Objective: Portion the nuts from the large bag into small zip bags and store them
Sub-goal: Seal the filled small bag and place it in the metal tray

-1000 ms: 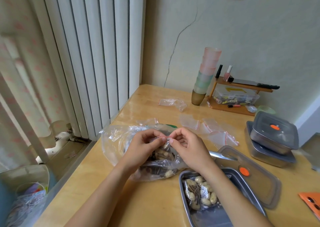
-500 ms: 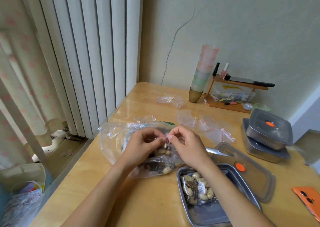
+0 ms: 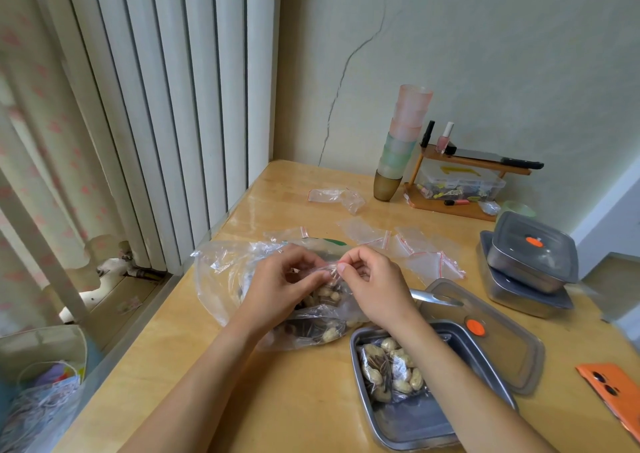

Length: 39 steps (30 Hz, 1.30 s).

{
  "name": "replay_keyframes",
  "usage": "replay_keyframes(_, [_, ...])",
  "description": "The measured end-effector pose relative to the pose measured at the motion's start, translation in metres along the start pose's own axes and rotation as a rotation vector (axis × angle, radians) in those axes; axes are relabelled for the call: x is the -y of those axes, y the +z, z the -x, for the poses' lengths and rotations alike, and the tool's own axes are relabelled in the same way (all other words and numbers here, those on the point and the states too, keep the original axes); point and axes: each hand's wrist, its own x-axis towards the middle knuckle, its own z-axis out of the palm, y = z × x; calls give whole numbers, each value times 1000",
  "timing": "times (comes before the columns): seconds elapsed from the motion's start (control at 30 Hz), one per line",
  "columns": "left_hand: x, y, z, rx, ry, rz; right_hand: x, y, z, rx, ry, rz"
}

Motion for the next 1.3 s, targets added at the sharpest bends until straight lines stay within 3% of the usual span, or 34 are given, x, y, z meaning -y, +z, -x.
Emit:
replay_keyframes(0.1, [2,-2,-1,-15,-32,62,-2,0,1,26,6,-7])
replay_keyframes(0.37, [2,-1,0,-49,37,-81,2,-3,2,112,-61,-53])
replay_keyframes(0.6, [-9,0,4,-4,-52,103,0,0,-1,-15,14,-91])
replay_keyframes(0.83, [-5,-1,3,-86,-68,56,0,-3,0,21,-15,-56])
replay_keyframes(0.97, [-3,-1,2,-37,-58,90,2,-1,0,71,-28,-54])
replay_keyframes(1.2, [-19,2,6,112,-307,373,8,1,-3,12,162,-205])
replay_keyframes(1.3, [-20,-3,5,96,-311,316,9,1,-3,87,234,-195])
